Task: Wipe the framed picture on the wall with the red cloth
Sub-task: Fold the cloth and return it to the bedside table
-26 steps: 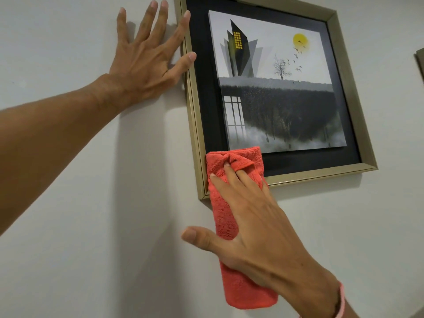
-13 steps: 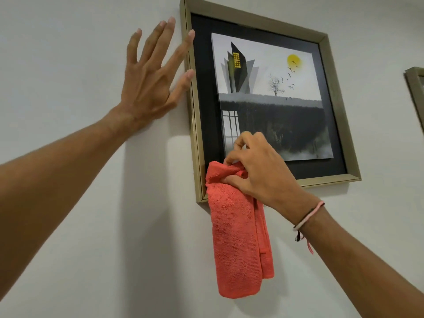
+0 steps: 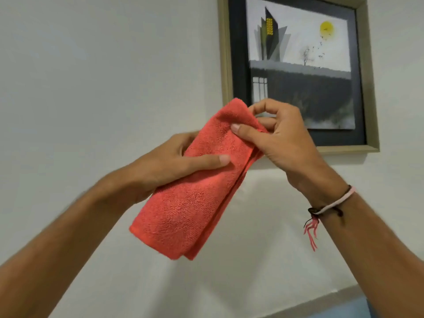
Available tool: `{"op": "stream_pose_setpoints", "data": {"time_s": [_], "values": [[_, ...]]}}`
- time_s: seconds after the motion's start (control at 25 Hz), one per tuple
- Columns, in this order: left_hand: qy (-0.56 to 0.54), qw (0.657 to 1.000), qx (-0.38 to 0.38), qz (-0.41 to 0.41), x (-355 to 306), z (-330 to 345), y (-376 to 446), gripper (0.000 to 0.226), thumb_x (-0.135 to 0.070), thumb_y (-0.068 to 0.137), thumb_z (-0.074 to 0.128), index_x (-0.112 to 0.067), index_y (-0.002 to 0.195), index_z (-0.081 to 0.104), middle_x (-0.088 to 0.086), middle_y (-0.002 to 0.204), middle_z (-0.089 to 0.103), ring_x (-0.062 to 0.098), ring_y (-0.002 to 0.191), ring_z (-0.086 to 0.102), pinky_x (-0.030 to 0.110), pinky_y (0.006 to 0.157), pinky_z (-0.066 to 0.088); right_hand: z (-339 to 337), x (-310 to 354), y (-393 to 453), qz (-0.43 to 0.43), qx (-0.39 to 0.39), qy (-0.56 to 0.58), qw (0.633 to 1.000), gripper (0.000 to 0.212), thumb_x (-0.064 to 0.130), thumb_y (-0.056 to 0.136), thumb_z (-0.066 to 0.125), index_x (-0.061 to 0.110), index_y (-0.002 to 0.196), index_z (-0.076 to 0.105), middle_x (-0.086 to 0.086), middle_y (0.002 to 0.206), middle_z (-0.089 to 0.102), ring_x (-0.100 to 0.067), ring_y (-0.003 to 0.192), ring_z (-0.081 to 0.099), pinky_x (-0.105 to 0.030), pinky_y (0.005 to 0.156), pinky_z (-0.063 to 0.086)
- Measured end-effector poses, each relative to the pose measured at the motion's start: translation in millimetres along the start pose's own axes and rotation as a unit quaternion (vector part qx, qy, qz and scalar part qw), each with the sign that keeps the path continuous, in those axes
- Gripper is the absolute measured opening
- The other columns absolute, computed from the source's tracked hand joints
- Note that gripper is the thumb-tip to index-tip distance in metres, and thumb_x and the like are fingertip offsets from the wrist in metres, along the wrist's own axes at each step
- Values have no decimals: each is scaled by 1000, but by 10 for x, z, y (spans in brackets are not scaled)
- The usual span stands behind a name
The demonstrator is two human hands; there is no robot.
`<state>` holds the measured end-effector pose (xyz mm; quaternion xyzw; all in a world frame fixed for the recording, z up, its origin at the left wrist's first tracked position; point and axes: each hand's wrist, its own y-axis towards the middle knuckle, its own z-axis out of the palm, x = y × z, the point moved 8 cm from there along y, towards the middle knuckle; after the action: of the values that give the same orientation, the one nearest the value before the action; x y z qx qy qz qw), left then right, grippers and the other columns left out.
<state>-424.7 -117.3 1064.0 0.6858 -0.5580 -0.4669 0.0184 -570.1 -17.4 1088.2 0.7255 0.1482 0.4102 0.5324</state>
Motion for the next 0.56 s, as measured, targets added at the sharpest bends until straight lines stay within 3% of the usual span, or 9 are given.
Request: {"op": "stream_pose_setpoints", "data": {"time_s": [0.12, 0.32, 0.56], "values": [[-37, 995, 52, -71, 305, -53, -658, 15, -26, 77, 87, -23, 90, 81, 0, 84, 82, 15, 74, 79, 21, 63, 61, 365, 12, -350, 78, 32, 109, 990, 27, 2, 83, 78, 9, 106, 68, -8, 80, 79, -18, 70, 74, -33, 57, 59], [1, 972, 40, -230, 851, -431, -1876, 26, -22, 62, 93, -16, 85, 82, 8, 81, 83, 22, 69, 79, 28, 62, 63, 1199, -96, -1216, 237, 145, 262, 924, 48, -19, 80, 67, 2, 123, 64, -13, 94, 78, -20, 76, 70, -24, 65, 58], [7, 922, 76, -380, 1442, -507, -3385, 24, -16, 61, 97, -14, 81, 83, 8, 78, 81, 21, 68, 78, 29, 62, 62, 2103, -325, -2560, 366, 252, 309, 841, 50, -33, 77, 51, 0, 110, 70, -11, 92, 77, -14, 74, 75, -21, 69, 61]]}}
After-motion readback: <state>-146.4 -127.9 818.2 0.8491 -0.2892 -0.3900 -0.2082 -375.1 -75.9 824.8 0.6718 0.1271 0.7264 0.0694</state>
